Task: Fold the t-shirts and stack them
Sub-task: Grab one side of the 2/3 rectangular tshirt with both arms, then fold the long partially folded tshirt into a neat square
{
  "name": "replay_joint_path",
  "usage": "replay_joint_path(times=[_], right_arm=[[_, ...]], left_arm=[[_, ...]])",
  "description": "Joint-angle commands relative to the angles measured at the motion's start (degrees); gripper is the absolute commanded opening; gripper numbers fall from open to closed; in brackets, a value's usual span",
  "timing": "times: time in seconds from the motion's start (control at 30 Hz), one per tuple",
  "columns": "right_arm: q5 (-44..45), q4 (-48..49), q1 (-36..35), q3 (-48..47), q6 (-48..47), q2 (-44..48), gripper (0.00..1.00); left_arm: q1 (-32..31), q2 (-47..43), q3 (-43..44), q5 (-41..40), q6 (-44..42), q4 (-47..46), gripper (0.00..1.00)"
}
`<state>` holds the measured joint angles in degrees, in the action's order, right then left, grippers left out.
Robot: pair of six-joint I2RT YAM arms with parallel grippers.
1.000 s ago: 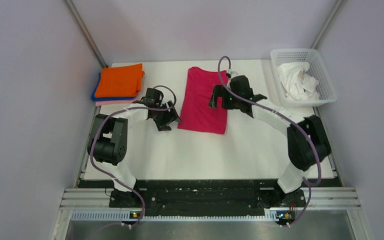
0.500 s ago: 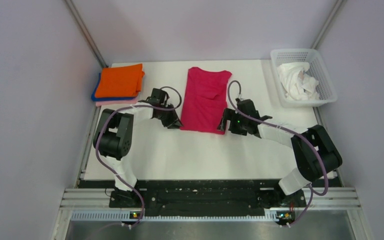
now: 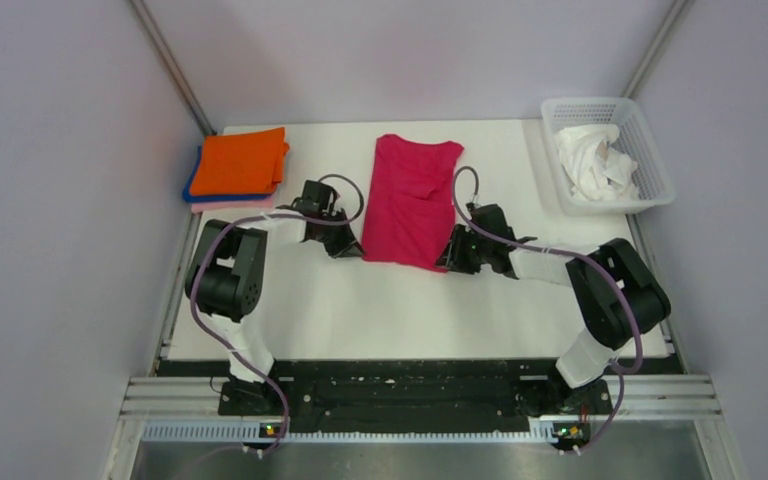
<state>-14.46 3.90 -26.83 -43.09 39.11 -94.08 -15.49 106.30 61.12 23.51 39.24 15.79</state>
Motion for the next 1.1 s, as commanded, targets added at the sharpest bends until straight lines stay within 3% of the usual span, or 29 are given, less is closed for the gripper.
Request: replay_joint_path(times=[0.0,0.17,0.37,0.5,0.67,0.83,1.07], right_arm=[[-2.4,1.3,-0.2,1.9,0.0,0.2,0.28],[-4.3,1.8,-0.2,3.4,0.0,1.3,0.0],[-13.3,-4.1,-0.5,3.9,-0.7,9.0,0.0],[-22.3,-12.2,-0.9,2.7,-1.6,16.0,0.0],[-31.3,-12.1,-0.8,-0.2,0.2,23.2,0.0],[-39.5,-1.0,1.5,-1.3,6.1,22.4,0.0],[-43.2,18.3,5.4,0.2,14.8,16.4,0.0]], left_arm=[[-0.2,-1.6,-4.1,-4.3,-1.3,-0.2,0.0],[-0.2,-5.5,-9.3,-4.0,0.1,-2.4,0.0],[-0.3,-18.0,-16.9,-4.2,0.3,-1.4,0.0],[-0.4,-30.5,-19.9,-6.0,-0.4,5.4,0.0],[-0.5,-46.2,-19.6,-6.5,0.5,13.5,0.0],[-0.4,-54.1,-18.0,-8.5,1.5,14.8,0.0],[-0.3,-54.3,-15.6,-14.7,3.9,8.9,0.0]])
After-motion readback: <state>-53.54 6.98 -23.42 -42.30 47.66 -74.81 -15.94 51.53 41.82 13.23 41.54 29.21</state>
